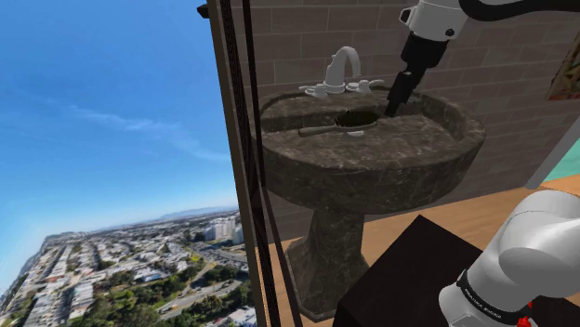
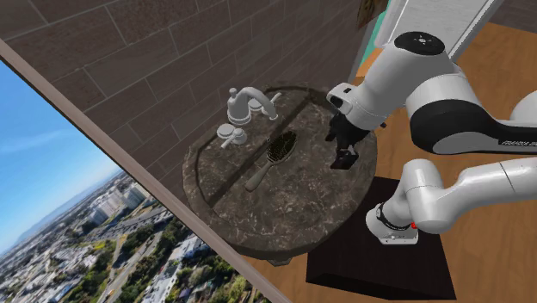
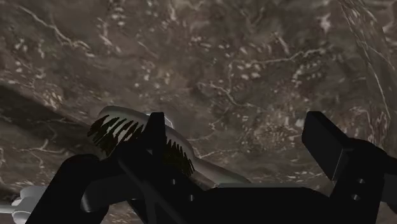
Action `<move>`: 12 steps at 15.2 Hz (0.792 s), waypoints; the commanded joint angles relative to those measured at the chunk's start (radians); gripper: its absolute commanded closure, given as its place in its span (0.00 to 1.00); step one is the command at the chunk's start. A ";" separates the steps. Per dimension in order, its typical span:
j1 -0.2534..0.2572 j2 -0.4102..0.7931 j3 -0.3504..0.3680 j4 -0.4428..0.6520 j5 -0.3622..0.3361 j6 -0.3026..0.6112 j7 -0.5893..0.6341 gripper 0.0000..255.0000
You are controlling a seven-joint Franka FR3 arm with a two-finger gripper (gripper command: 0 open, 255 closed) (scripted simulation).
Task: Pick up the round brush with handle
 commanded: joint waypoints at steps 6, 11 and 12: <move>0.052 0.239 -0.090 0.141 -0.025 0.009 -0.241 0.00; 0.094 0.489 -0.146 0.320 -0.025 -0.013 -0.474 0.00; 0.100 0.539 -0.153 0.359 -0.023 -0.021 -0.519 0.00</move>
